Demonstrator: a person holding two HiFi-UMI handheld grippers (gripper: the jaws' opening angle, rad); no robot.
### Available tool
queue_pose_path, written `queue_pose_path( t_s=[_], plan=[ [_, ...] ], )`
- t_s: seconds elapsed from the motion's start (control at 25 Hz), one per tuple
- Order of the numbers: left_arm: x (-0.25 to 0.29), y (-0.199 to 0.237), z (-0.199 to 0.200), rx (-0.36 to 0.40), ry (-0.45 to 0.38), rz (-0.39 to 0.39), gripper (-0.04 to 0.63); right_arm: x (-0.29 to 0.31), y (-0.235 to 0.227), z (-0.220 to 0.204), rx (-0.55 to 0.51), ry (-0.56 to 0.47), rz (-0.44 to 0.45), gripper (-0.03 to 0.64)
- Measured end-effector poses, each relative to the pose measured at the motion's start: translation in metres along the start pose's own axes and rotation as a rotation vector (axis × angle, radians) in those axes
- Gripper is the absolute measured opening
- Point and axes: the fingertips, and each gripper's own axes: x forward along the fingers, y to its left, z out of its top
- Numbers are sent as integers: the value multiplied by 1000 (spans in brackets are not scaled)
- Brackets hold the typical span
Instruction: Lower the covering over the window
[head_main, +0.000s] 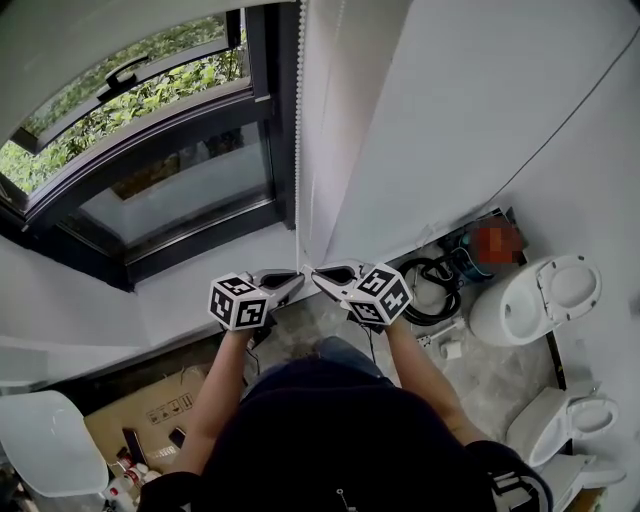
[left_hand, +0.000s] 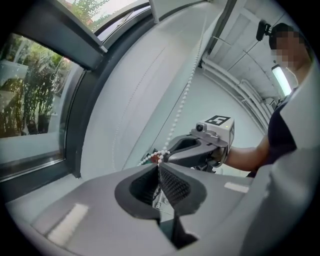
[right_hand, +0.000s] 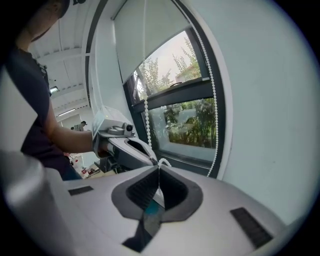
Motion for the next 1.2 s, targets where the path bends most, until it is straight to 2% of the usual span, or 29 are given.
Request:
queue_pose_path(
  t_s=[0.12,0.2,0.32,0.36,0.4,0.68,0.8,0.92,1.12,1.16,1.2],
  plan=[
    [2,1,0,-5,-7,1,14,0,-3,-7,-11,48,-13,14],
    [4,0,1,-3,-7,-2,14,-3,-11,-6,-22,42,-53,14],
    [5,0,0,-8,-13,-4,14,-15,-22,14,-5,-57,-120,33],
    [4,-1,0,-10,-16,-4,14,-20,-22,22,-1,-84,-125,98],
    [4,-1,0,-10,-17,-5,14,-25,-22,31,-8,-104,-128,136],
    [7,-4,0,-5,-20,-8,14,-69,-8,102,-149,-245,-167,138],
    [9,-5,-1,-1,-18,-7,14,-87,4,137,-179,-348,-154,138],
    [10,-7,-1,-2,-22,-11,14,-93,18,171,-183,-440,-94,138],
    [14,-10,-1,-6,-25,-16,14,-85,27,207,-155,-516,-26,134],
    [14,-10,-1,-6,-25,-17,14,-84,29,211,-161,-520,-27,119],
    [14,-10,-1,-8,-28,-18,14,-83,30,215,-172,-519,-38,69]
  ],
)
